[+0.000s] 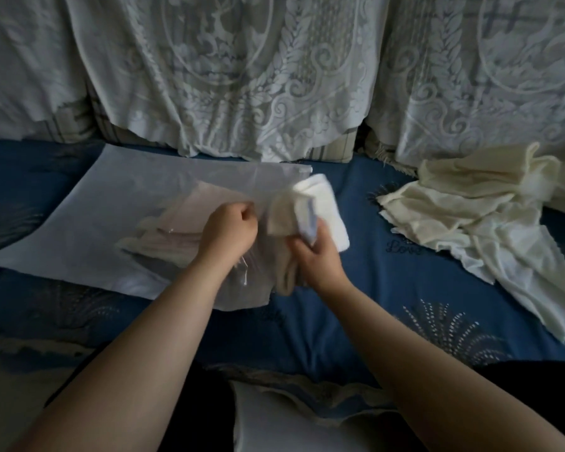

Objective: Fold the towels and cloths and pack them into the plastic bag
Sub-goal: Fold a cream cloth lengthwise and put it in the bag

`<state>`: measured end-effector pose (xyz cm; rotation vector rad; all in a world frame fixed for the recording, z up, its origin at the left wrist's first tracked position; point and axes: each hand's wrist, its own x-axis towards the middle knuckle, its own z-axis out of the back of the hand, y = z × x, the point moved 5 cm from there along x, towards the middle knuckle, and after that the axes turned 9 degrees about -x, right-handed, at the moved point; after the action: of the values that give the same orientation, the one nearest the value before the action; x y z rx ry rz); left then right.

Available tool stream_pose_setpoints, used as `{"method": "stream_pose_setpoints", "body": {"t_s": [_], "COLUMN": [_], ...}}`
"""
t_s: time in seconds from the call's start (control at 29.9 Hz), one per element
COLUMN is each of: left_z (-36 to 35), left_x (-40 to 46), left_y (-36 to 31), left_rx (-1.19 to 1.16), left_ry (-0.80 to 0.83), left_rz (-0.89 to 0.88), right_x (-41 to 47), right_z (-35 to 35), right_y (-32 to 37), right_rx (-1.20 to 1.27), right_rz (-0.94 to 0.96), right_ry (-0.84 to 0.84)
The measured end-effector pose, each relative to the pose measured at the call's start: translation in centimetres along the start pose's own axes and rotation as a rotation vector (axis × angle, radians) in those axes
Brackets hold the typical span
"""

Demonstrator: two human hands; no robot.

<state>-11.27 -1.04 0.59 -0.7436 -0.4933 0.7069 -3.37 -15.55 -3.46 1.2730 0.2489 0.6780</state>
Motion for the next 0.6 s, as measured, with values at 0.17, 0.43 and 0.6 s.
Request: {"method": "stream_pose_setpoints", "body": {"t_s": [0.17, 0.43, 0.6], "left_z": [-0.2, -1.1, -1.0], "left_x": [-0.4, -1.3, -0.9], "left_y": [-0.9, -2.0, -1.3], "left_rx": [-0.025, 0.023, 0.024], "left_ry": [0.021, 0.206, 0.301], "left_rz": [-0.025, -0.083, 0.003], "right_x": [-0.6, 1.2, 2.7], "right_z": [-5.7, -6.5, 0.5], "right_y": [-2.5, -3.2, -4.4], "right_rx": [-0.686, -0.614, -0.285], "right_rz": [0.123, -0.003, -0.384], "right_ry": [0.489, 0.812, 0.231]}}
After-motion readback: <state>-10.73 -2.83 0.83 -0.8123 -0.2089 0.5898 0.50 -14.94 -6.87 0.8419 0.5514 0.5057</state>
